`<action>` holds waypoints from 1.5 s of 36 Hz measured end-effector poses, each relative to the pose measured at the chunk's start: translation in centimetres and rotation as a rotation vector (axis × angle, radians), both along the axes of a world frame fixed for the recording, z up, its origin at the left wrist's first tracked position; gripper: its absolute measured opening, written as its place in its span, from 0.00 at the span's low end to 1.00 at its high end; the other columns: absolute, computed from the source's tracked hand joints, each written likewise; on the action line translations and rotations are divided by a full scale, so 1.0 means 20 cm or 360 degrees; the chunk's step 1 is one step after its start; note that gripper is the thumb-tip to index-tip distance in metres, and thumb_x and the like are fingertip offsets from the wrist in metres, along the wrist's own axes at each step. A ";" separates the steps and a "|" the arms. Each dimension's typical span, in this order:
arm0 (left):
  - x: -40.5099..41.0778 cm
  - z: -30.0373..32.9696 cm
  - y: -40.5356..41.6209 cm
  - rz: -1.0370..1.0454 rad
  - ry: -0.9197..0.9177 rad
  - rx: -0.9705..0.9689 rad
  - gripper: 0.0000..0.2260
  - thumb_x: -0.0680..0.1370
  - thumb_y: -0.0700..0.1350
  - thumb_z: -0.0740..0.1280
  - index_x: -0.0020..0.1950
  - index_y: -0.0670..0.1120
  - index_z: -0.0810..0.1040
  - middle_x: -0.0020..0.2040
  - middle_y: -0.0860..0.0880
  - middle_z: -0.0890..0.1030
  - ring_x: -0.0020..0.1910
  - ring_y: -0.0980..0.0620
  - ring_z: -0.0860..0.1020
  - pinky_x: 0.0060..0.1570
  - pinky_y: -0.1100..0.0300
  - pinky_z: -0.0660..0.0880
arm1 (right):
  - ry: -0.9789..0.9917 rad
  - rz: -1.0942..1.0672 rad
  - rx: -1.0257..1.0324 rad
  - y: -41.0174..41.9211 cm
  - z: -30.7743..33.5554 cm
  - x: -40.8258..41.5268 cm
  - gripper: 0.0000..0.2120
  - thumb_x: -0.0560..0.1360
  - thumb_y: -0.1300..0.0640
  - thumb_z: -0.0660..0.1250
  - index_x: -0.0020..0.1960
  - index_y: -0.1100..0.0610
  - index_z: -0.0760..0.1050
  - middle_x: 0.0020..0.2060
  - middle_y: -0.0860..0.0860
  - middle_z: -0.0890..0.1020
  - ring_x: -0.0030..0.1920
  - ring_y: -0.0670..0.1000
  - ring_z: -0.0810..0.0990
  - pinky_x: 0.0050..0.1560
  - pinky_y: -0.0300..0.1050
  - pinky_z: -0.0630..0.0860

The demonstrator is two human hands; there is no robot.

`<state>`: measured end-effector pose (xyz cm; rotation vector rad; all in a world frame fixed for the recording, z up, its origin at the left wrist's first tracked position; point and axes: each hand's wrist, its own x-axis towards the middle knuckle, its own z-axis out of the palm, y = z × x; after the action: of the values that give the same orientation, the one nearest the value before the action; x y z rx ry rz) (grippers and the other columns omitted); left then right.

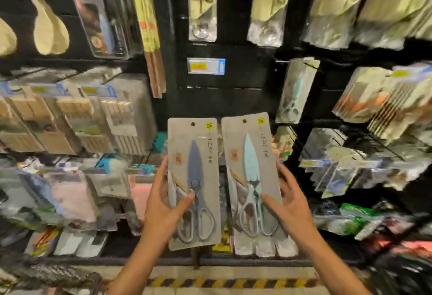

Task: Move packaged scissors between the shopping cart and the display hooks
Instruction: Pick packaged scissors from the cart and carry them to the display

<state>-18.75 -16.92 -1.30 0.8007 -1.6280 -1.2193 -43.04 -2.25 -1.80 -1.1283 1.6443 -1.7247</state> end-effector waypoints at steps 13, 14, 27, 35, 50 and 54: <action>-0.86 0.17 0.28 -0.0172 0.0070 -0.0123 0.41 0.74 0.36 0.75 0.78 0.64 0.60 0.68 0.71 0.74 0.67 0.65 0.75 0.59 0.71 0.75 | 0.0005 -0.0153 -0.0228 0.39 0.08 -0.77 0.38 0.73 0.60 0.73 0.76 0.39 0.62 0.71 0.40 0.73 0.69 0.45 0.75 0.60 0.40 0.79; -0.91 0.17 0.29 -0.0160 0.0043 -0.0148 0.41 0.74 0.38 0.76 0.78 0.65 0.60 0.71 0.67 0.72 0.69 0.63 0.73 0.63 0.66 0.74 | 0.0006 -0.0148 -0.0231 0.41 0.08 -0.83 0.38 0.73 0.61 0.73 0.76 0.39 0.62 0.72 0.39 0.72 0.70 0.44 0.74 0.60 0.39 0.79; -1.27 0.28 0.34 -0.0093 -0.0057 -0.0203 0.42 0.74 0.41 0.75 0.77 0.69 0.57 0.72 0.64 0.72 0.69 0.61 0.74 0.60 0.60 0.79 | -0.0032 -0.0124 -0.0203 0.39 0.12 -1.26 0.37 0.76 0.61 0.72 0.74 0.31 0.62 0.71 0.43 0.74 0.68 0.48 0.77 0.63 0.60 0.79; -1.35 0.31 0.19 -0.0093 -0.0094 -0.0258 0.42 0.72 0.48 0.76 0.76 0.72 0.56 0.76 0.61 0.69 0.73 0.54 0.70 0.69 0.40 0.72 | 0.0012 -0.0139 -0.0229 0.21 0.14 -1.36 0.37 0.76 0.63 0.72 0.78 0.43 0.61 0.70 0.34 0.72 0.68 0.41 0.76 0.59 0.40 0.80; -1.49 0.32 0.01 -0.0122 -0.0015 -0.0293 0.42 0.73 0.46 0.76 0.77 0.69 0.57 0.76 0.58 0.69 0.73 0.52 0.72 0.67 0.40 0.74 | -0.0042 -0.0118 -0.0233 -0.02 0.22 -1.49 0.37 0.76 0.62 0.72 0.77 0.39 0.61 0.70 0.42 0.75 0.66 0.47 0.79 0.59 0.54 0.82; -1.52 0.32 0.00 -0.0132 0.0000 -0.0308 0.42 0.75 0.38 0.75 0.79 0.65 0.58 0.73 0.59 0.73 0.68 0.59 0.75 0.58 0.67 0.78 | -0.0057 -0.0122 -0.0228 -0.03 0.22 -1.51 0.37 0.76 0.63 0.72 0.77 0.39 0.61 0.61 0.38 0.82 0.62 0.50 0.82 0.59 0.58 0.81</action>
<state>-49.11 -16.96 5.01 0.6176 -1.7633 -1.0980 -73.14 -2.92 2.58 -1.1046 1.5818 -1.9268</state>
